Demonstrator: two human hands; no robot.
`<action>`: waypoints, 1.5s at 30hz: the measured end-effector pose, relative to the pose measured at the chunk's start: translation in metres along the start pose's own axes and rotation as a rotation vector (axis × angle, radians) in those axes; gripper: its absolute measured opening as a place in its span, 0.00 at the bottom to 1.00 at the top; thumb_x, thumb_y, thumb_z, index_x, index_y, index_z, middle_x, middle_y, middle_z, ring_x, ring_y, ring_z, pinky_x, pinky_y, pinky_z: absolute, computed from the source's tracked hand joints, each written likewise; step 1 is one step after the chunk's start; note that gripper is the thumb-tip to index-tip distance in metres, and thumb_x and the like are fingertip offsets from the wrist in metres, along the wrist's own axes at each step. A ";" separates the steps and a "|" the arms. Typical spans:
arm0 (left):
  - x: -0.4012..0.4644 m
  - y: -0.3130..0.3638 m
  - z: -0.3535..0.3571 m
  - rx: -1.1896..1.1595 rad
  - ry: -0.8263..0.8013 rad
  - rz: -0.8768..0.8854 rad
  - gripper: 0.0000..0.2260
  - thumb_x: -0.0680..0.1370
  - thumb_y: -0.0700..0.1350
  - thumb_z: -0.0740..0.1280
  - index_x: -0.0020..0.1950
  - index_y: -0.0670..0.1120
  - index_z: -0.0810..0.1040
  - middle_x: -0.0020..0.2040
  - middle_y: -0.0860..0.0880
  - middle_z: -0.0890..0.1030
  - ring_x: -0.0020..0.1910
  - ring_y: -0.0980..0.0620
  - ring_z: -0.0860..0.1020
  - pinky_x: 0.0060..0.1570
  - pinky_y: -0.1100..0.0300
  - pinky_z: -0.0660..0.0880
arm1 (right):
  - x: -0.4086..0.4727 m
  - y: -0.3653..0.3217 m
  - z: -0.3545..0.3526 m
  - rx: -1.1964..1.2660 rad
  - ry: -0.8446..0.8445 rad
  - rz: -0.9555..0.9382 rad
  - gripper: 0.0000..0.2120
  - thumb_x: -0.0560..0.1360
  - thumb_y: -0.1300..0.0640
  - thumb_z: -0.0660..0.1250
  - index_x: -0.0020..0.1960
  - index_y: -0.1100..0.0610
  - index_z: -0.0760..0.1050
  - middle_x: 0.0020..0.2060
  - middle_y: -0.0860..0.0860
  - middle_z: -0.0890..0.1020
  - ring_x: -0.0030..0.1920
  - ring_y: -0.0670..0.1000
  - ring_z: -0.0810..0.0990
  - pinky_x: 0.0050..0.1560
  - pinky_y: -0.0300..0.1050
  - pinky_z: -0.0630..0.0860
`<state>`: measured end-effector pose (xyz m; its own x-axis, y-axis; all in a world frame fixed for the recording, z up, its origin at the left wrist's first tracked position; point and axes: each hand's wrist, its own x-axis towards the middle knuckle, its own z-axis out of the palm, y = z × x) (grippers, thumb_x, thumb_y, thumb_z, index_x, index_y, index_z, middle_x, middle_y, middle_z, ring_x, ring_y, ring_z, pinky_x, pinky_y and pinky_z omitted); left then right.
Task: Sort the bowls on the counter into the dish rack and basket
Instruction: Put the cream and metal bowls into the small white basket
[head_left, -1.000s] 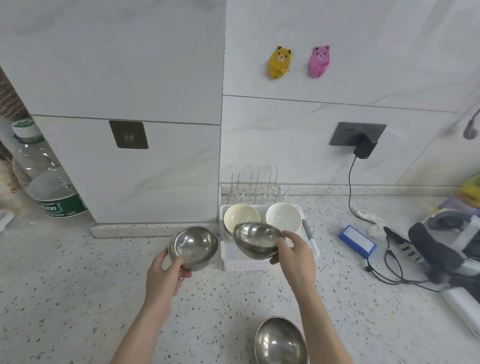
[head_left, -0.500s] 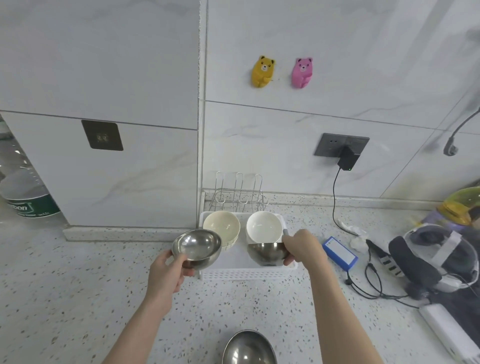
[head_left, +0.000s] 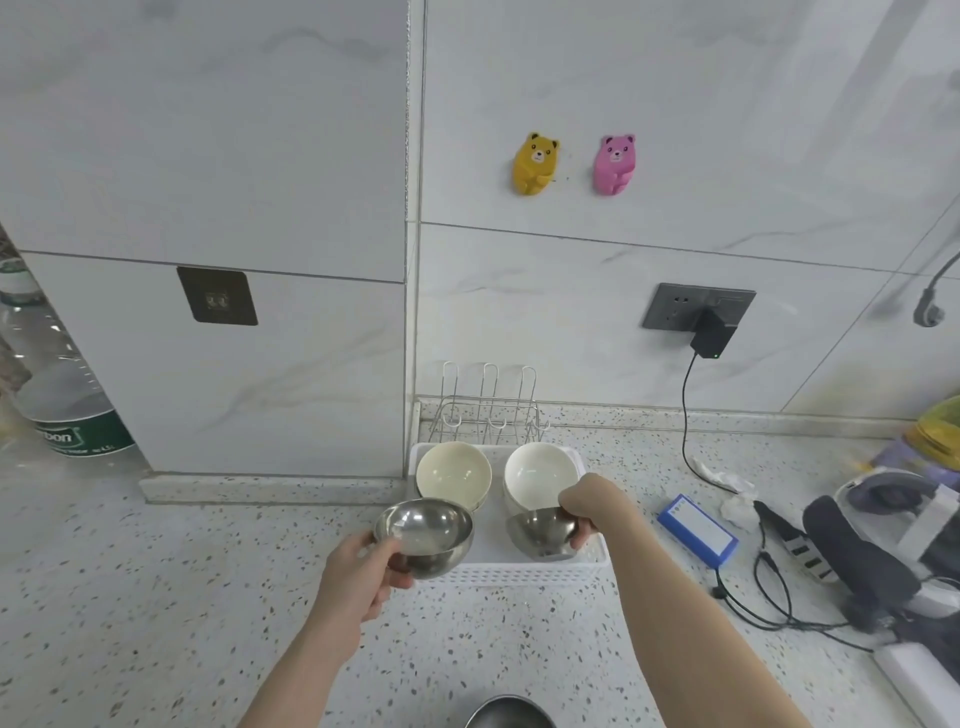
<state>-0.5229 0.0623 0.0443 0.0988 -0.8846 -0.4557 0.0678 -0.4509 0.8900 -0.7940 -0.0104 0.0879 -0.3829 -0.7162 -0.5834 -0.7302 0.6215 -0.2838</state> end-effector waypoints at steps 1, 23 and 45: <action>0.000 0.000 0.000 0.005 -0.008 -0.006 0.08 0.77 0.40 0.68 0.54 0.39 0.78 0.35 0.39 0.82 0.18 0.57 0.68 0.17 0.66 0.60 | 0.002 0.002 0.003 0.007 0.011 0.000 0.13 0.73 0.62 0.57 0.52 0.62 0.77 0.20 0.53 0.80 0.24 0.47 0.80 0.40 0.40 0.77; 0.023 0.008 0.009 0.000 -0.055 -0.016 0.08 0.78 0.43 0.67 0.49 0.38 0.80 0.31 0.40 0.82 0.19 0.56 0.64 0.18 0.65 0.57 | -0.004 0.020 0.016 0.113 0.404 -0.251 0.14 0.79 0.47 0.61 0.59 0.54 0.75 0.44 0.49 0.81 0.42 0.48 0.78 0.40 0.41 0.75; 0.050 0.014 0.023 0.193 -0.147 -0.114 0.15 0.79 0.60 0.62 0.57 0.50 0.75 0.36 0.42 0.85 0.19 0.56 0.62 0.19 0.66 0.57 | -0.032 -0.006 0.064 0.514 -0.039 -0.576 0.13 0.72 0.39 0.69 0.53 0.44 0.78 0.41 0.49 0.86 0.22 0.47 0.72 0.28 0.38 0.72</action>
<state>-0.5402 0.0093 0.0347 -0.0448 -0.8284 -0.5583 -0.1219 -0.5501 0.8261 -0.7411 0.0289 0.0601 0.0043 -0.9656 -0.2602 -0.4497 0.2305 -0.8629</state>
